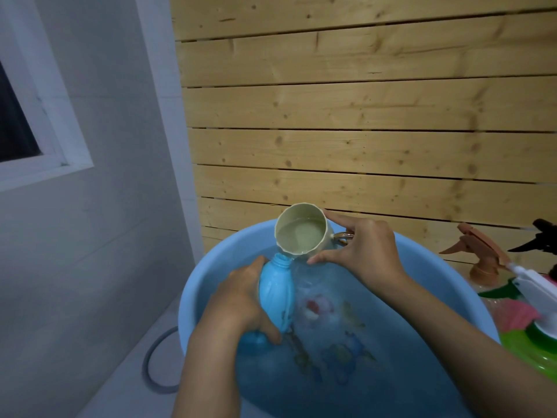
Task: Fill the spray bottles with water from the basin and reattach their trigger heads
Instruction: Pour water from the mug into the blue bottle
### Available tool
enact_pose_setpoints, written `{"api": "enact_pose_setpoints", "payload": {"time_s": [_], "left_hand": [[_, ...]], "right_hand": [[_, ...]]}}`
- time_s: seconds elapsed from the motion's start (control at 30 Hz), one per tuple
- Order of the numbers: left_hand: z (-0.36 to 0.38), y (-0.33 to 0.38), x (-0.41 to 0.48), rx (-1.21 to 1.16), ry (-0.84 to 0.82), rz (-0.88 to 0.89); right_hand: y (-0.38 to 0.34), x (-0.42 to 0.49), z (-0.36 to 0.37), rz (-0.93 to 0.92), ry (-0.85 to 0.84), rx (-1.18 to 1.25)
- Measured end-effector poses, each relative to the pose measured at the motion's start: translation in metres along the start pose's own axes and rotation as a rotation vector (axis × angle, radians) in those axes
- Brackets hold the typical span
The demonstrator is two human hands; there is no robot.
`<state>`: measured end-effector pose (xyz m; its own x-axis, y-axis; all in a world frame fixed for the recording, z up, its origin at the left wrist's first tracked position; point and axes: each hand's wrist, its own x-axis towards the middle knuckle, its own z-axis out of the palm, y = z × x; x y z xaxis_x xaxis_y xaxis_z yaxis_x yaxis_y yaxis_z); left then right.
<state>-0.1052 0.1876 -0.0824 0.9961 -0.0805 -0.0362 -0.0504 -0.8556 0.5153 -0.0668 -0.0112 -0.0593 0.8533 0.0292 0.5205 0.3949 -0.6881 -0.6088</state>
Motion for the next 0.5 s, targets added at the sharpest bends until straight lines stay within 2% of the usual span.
{"api": "enact_pose_setpoints", "payload": {"time_s": [0.5], "left_hand": [[0.0000, 0.0012, -0.0014, -0.001, -0.015, 0.005]], "right_hand": [[0.0077, 0.0020, 0.0040, -0.132, 0.087, -0.061]]}}
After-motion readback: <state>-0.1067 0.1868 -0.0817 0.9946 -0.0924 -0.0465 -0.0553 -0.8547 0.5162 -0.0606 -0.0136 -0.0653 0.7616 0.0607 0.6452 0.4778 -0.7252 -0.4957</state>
